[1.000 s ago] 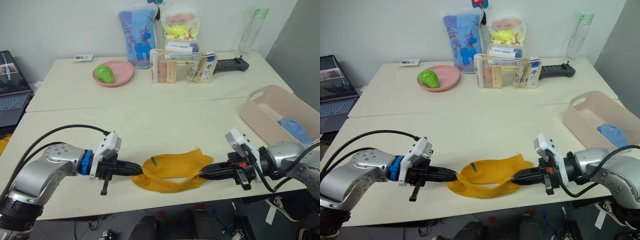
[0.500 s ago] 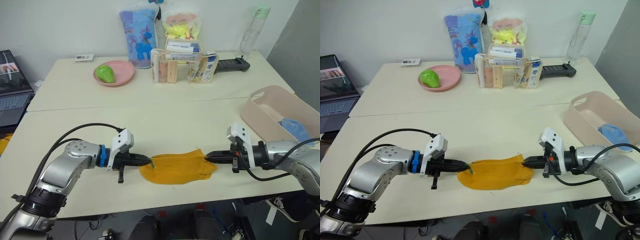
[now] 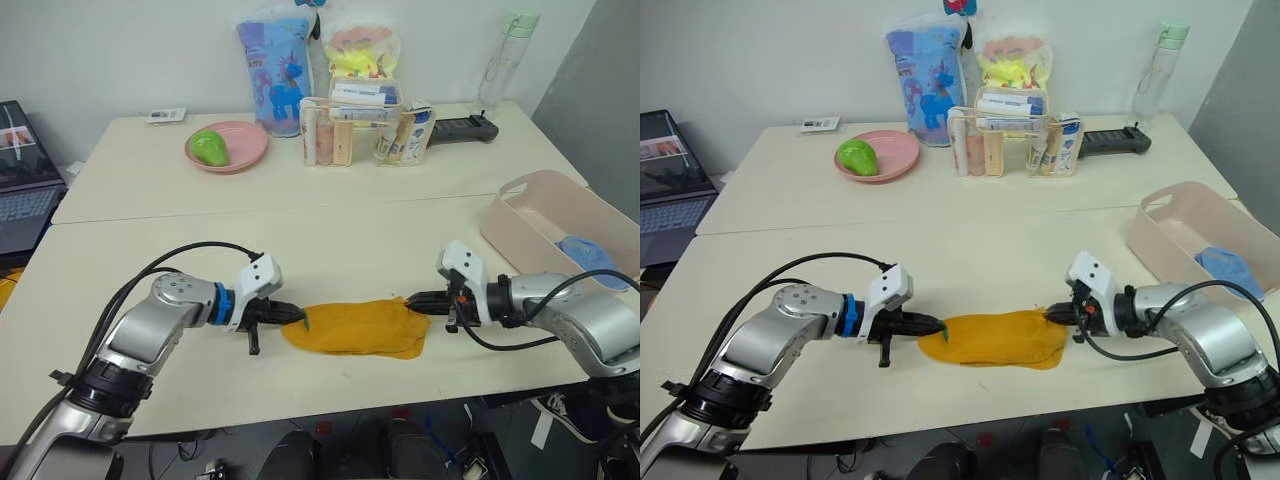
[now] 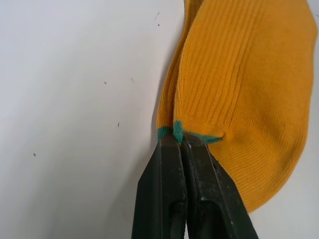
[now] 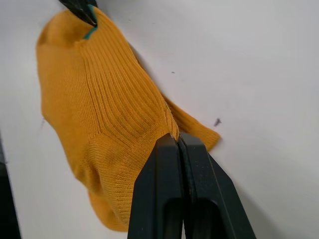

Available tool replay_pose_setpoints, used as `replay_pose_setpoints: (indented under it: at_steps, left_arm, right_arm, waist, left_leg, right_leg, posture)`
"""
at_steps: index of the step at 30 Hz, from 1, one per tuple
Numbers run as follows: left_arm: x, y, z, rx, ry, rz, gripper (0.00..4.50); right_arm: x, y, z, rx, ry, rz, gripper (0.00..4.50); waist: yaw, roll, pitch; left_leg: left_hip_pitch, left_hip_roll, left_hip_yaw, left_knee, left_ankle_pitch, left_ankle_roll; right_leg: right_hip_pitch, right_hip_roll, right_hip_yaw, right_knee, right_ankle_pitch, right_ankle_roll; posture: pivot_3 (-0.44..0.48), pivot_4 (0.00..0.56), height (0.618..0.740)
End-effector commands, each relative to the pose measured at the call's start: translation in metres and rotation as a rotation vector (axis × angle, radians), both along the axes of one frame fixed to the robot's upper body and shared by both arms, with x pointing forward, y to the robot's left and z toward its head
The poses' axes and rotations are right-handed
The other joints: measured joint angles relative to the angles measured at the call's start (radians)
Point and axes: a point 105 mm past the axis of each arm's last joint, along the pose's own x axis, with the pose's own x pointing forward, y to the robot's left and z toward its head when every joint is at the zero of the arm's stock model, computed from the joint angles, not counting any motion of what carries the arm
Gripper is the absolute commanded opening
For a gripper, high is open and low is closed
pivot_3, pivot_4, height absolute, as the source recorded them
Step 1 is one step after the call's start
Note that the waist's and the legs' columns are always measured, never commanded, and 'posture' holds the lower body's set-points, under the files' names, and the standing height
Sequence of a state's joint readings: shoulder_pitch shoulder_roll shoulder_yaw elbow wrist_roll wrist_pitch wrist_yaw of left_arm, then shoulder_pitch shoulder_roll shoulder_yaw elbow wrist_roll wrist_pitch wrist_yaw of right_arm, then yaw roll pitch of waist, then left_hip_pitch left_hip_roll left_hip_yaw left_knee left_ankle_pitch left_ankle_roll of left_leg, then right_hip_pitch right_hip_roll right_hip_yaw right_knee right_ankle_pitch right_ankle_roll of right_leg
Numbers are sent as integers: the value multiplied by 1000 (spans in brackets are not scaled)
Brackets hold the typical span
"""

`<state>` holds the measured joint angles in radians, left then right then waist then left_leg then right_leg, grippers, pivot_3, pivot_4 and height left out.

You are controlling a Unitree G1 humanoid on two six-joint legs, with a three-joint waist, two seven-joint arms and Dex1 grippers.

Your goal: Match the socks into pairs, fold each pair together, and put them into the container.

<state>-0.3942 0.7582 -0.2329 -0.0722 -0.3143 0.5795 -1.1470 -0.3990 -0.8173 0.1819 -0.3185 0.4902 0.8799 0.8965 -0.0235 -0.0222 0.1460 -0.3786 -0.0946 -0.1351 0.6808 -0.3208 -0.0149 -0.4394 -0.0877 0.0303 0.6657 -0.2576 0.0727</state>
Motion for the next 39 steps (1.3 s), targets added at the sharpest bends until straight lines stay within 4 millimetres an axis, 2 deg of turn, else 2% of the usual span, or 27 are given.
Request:
replay_pose_setpoints:
  at_steps: [1, 6, 7, 8, 14, 23, 26, 29, 30, 35, 39]
  left_arm:
    - [1, -6, 6, 6, -34, -33, 35]
    - [1, -7, 6, 15, -39, -48, 35]
    - [1, -7, 6, 15, -39, -48, 0]
    - [1, -7, 6, 16, -38, -50, 0]
    - [2, -7, 6, 21, -48, -59, 0]
    - [-4, -7, 8, 0, -18, -82, 0]
    - [-7, -5, 8, -3, -4, -87, 623]
    - [-3, 0, 12, 0, -26, -63, 1567]
    - [0, 3, 14, -2, -37, -52, 1734]
    - [6, 13, 36, -77, -120, -43, 3225]
    - [9, 13, 56, -137, -170, -44, 3225]
  right_arm:
    - [-2, 0, 5, -13, -22, 19, 0]
    - [-3, -1, 10, 30, -15, 11, 0]
    - [-4, 0, 11, 41, -8, 13, 451]
    - [-5, -1, 12, 51, -1, 11, 666]
    - [-4, -10, 13, 47, 3, -27, 2783]
    - [-8, -5, 22, 108, 17, 12, 2783]
    - [-9, -5, 23, 111, 19, 20, 2810]
    - [-9, -5, 25, 116, 5, 24, 2810]
    - [-9, -4, 28, 123, -7, 36, 2810]
    - [-15, 4, 40, 155, -68, 110, 2810]
    - [-21, 14, 41, 163, -81, 152, 2810]
  waist:
    - [0, 0, 0]
    - [0, 0, 0]
    - [0, 0, 0]
    - [0, 0, 0]
    - [0, 0, 0]
    - [0, 0, 0]
    - [0, 0, 0]
    - [0, 0, 0]
    - [0, 0, 0]
    - [0, 0, 0]
    - [1, 0, 0]
  left_leg:
    - [0, 0, 0, 0, 0, 0]
    - [0, 0, 0, 0, 0, 0]
    - [0, 0, 0, 0, 0, 0]
    - [0, 0, 0, 0, 0, 0]
    - [0, 0, 0, 0, 0, 0]
    - [0, 0, 0, 0, 0, 0]
    - [0, 0, 0, 0, 0, 0]
    - [0, 0, 0, 0, 0, 0]
    - [0, 0, 0, 0, 0, 0]
    - [0, 0, 0, 0, 0, 0]
    - [0, 0, 0, 0, 0, 0]
  right_leg:
    - [0, 0, 0, 0, 0, 0]
    - [0, 0, 0, 0, 0, 0]
    - [0, 0, 0, 0, 0, 0]
    - [0, 0, 0, 0, 0, 0]
    - [0, 0, 0, 0, 0, 0]
    - [0, 0, 0, 0, 0, 0]
    - [0, 0, 0, 0, 0, 0]
    - [0, 0, 0, 0, 0, 0]
    - [0, 0, 0, 0, 0, 0]
    - [0, 0, 0, 0, 0, 0]
    - [0, 0, -1, 0, 0, 0]
  posture:
    - [0, 150, 740]
    - [0, 150, 740]
    - [0, 150, 740]
    - [0, 150, 740]
    - [0, 150, 740]
    - [0, 150, 740]
    - [0, 150, 740]
    - [0, 150, 740]
    - [0, 150, 740]
    - [0, 150, 740]
    - [0, 150, 740]
